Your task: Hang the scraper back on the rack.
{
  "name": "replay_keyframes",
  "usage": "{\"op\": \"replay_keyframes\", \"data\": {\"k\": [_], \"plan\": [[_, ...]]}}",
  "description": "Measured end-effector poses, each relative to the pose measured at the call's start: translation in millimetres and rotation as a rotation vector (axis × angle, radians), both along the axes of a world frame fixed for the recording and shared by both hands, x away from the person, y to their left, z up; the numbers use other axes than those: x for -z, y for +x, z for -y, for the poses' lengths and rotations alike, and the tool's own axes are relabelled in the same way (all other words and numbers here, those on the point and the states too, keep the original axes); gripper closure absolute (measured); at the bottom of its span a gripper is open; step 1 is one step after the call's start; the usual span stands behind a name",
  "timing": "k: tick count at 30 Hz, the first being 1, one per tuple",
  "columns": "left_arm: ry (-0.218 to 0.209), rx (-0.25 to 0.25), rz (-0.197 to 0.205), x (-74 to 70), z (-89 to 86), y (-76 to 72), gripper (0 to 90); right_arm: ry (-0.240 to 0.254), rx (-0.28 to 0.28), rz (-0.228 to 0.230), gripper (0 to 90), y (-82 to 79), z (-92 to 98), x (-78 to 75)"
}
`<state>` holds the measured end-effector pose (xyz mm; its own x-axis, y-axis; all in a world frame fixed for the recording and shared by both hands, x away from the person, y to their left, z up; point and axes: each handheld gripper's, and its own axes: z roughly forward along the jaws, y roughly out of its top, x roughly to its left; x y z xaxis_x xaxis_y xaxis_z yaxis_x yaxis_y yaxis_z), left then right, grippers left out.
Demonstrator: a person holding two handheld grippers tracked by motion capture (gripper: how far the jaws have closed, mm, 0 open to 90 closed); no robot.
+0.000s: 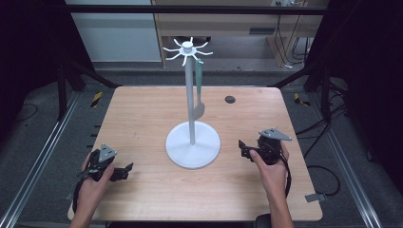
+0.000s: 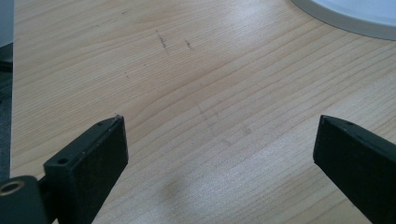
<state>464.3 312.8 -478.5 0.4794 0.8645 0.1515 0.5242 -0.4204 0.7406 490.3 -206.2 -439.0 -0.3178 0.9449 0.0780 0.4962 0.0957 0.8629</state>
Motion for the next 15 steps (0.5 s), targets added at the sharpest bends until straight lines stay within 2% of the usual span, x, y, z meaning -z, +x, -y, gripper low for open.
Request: {"op": "replay_keyframes", "data": {"k": [5, 12, 15], "plan": [[0.000, 0.001, 0.000, 0.0, 0.1, 0.1, 2.8, -0.027, -0.004, -0.025, 9.2, 0.9, 2.0, 4.9], [0.003, 0.006, 0.001, -0.1, 1.1, 0.7, 2.9, -0.035, -0.011, -0.057, 10.9, 0.8, 5.9, 14.9], [0.001, 0.010, 0.000, 0.1, 2.3, 1.5, 2.8, -0.032, -0.033, -0.081, 11.4, -0.2, 7.3, 22.2]]}}
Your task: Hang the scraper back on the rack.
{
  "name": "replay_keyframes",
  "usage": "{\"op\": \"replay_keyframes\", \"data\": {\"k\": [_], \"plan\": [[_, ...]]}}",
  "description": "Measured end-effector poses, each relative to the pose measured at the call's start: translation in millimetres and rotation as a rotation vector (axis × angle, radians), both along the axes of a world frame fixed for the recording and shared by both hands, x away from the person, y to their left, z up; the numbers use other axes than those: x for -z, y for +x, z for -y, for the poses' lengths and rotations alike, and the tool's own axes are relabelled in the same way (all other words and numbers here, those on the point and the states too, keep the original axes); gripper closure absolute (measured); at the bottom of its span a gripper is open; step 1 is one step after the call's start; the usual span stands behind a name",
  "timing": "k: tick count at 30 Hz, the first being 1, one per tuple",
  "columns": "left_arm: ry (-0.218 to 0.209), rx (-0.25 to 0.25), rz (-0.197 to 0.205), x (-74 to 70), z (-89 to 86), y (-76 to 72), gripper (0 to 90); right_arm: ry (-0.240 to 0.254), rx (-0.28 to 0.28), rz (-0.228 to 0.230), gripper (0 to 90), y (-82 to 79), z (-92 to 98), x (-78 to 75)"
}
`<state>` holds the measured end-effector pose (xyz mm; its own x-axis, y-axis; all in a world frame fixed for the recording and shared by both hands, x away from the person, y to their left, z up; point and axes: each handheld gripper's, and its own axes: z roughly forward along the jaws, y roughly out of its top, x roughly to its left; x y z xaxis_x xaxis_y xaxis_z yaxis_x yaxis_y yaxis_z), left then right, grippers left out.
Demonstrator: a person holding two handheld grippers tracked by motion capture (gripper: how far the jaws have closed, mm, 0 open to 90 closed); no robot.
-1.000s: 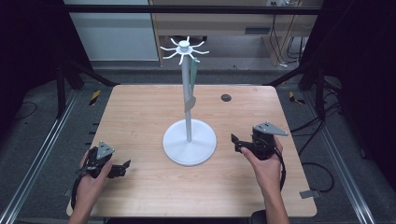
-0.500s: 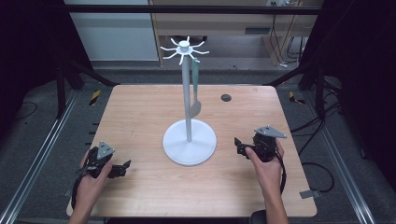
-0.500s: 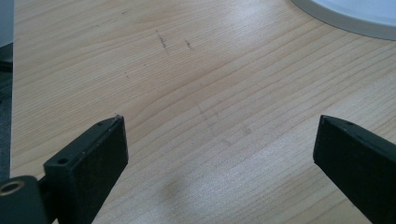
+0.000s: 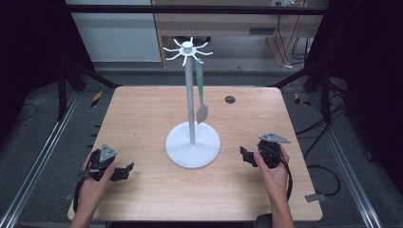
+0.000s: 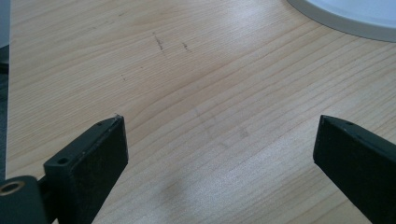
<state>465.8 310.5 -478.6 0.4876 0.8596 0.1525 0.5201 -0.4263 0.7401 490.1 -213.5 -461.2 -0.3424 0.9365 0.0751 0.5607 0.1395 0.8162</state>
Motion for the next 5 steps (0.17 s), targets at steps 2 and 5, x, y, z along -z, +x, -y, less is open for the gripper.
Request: {"op": "replay_keyframes", "data": {"k": [2, 5], "plan": [[0.001, 0.003, -0.001, 0.0, 0.9, 0.7, 2.8, -0.009, -0.014, -0.017, 12.3, -0.7, -0.2, 3.6], [0.003, 0.006, -0.002, 0.2, 1.8, 1.5, 2.8, 0.000, -0.016, -0.017, 12.6, -2.0, -1.1, 5.4]]}}
